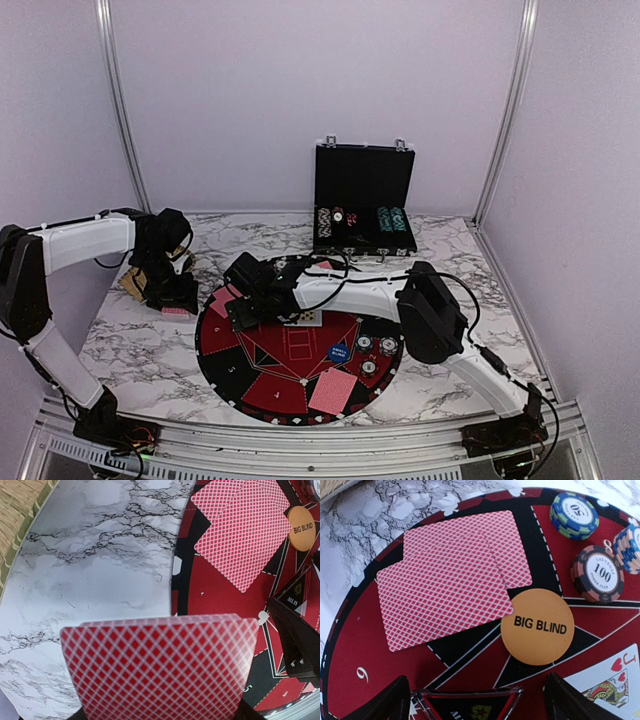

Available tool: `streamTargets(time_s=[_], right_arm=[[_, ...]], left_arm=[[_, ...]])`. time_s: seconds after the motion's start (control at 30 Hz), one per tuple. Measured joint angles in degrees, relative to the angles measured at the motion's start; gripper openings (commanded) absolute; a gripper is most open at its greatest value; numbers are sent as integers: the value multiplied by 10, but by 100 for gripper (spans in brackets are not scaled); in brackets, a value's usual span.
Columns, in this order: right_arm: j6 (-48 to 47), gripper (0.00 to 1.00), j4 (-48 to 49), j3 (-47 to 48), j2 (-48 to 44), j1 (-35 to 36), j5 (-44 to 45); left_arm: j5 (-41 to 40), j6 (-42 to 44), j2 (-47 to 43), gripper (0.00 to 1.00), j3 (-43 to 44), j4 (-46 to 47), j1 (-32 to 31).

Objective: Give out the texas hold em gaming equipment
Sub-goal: Pick up the all-in button from the poker table mat.

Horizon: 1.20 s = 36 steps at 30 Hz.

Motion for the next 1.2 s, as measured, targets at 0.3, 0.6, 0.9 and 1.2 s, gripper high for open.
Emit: streamTargets(time_s=[0.3,0.6,0.9,1.2], right_arm=[[-3,84,-9,7,4,7,10],[-10,79,-14,16,9,16,14],[-23,72,-22,31,18,16,14],[-38,66,-24,38,23,17,14]], left_arm=[[0,2,0,40,-3,1,1],[0,2,0,40,-3,1,1],[2,3,0,40,-3,1,1],[6,4,0,40,-3,1,1]])
